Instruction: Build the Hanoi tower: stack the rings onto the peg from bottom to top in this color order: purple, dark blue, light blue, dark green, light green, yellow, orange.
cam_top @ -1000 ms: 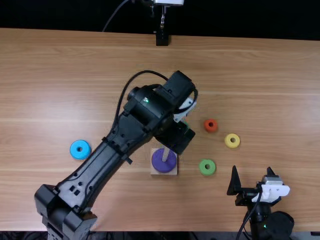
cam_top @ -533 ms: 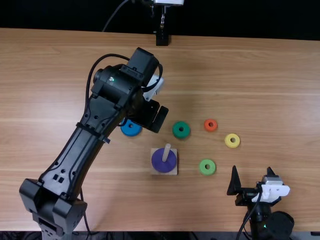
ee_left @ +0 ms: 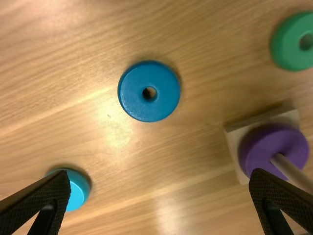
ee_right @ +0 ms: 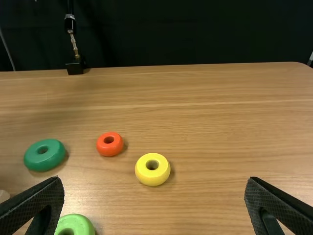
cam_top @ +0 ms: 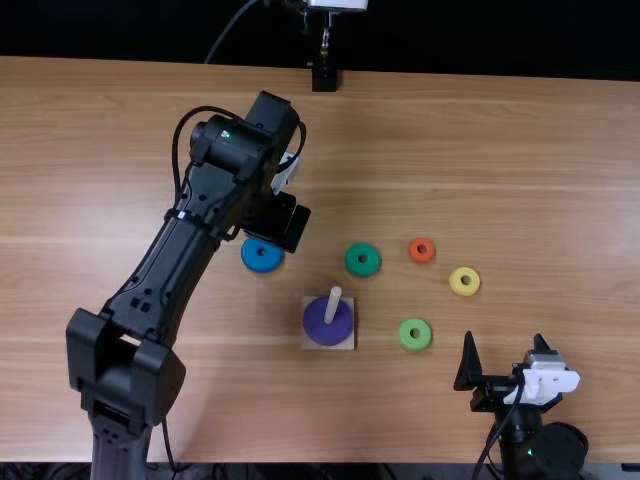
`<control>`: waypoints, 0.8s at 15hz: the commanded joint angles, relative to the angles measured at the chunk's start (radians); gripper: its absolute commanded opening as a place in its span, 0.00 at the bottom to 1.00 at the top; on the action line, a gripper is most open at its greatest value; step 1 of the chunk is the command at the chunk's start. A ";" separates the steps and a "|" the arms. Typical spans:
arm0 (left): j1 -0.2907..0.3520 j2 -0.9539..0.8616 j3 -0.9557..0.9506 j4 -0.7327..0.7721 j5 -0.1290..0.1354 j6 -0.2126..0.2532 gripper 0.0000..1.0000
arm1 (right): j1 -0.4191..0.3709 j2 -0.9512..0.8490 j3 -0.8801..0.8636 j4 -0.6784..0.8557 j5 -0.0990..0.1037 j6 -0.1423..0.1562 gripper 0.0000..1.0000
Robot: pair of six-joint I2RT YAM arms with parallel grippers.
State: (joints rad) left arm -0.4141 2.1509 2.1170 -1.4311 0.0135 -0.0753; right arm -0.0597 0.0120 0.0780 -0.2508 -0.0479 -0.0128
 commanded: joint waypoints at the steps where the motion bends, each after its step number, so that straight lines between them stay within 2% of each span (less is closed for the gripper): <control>1: 0.001 0.041 -0.040 0.005 -0.012 0.009 1.00 | -0.006 -0.012 -0.067 -0.071 0.002 0.007 1.00; 5: 0.003 0.115 -0.049 0.010 -0.014 0.015 1.00 | -0.006 -0.012 -0.067 -0.071 0.002 0.007 1.00; 9: 0.000 0.145 -0.080 0.073 -0.012 0.101 1.00 | -0.006 -0.012 -0.067 -0.071 0.002 0.009 1.00; 12: -0.002 0.148 -0.141 0.146 -0.012 0.101 1.00 | -0.006 -0.012 -0.067 -0.071 0.002 0.007 1.00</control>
State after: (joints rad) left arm -0.4141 2.2654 1.9926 -1.2797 0.0067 0.0055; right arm -0.0601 0.0120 0.0784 -0.2508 -0.0479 -0.0128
